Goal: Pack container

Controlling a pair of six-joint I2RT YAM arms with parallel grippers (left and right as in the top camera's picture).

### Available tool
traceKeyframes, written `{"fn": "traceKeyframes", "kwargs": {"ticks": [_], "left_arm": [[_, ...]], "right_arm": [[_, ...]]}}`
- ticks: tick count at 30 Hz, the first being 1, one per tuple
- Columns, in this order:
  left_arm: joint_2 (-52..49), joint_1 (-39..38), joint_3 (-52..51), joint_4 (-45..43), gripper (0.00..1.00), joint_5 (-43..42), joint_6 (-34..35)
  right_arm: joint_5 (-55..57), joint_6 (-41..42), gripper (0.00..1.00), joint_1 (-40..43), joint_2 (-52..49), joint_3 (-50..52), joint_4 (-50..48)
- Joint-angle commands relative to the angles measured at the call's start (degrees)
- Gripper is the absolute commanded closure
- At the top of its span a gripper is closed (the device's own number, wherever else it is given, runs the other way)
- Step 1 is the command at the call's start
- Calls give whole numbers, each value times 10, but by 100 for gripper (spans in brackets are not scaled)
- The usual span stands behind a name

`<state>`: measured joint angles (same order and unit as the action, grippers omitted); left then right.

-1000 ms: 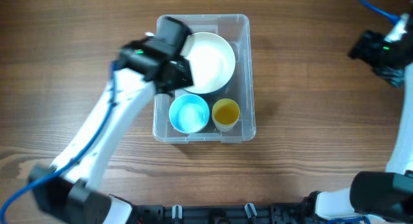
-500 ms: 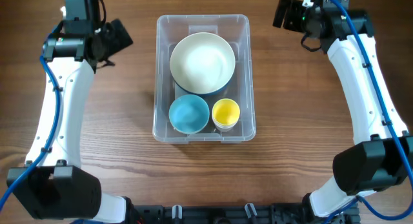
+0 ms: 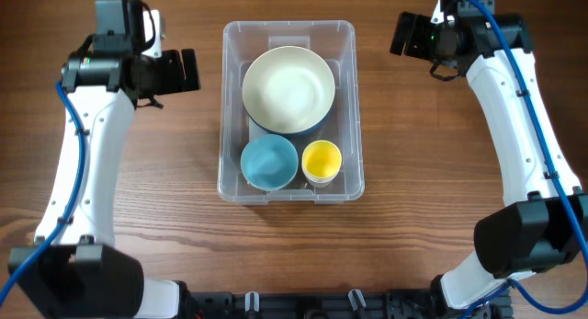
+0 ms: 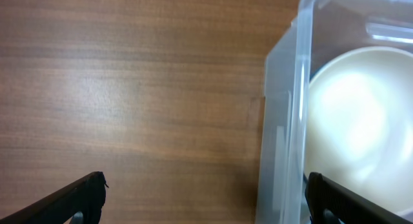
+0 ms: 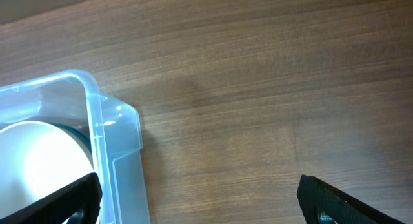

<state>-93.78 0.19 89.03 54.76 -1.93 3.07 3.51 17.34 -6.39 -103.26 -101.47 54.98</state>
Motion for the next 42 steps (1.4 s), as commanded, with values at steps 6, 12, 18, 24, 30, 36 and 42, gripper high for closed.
{"fn": "traceKeyframes", "kwargs": {"ticks": [6, 12, 18, 24, 30, 36, 42], "left_arm": [[268, 3, -242, -88, 0, -17, 8], [533, 3, -396, -76, 0, -41, 41], [643, 3, -412, 8, 0, -99, 56], [638, 3, -412, 10, 0, -85, 55], [638, 3, -412, 21, 0, -85, 55], [638, 3, -412, 21, 0, -85, 55], [638, 3, -412, 21, 0, -85, 55]], "right_arm": [[60, 11, 2, -61, 106, 10, 15], [51, 19, 0, -103, 315, 252, -83], [-6, -38, 0, -103, 565, 505, -141], [25, -22, 0, -103, 664, 584, -143], [25, -22, 0, -103, 622, 584, -142], [25, -22, 0, -132, 607, 585, -140], [8, -97, 0, -134, 752, 608, -121]]}}
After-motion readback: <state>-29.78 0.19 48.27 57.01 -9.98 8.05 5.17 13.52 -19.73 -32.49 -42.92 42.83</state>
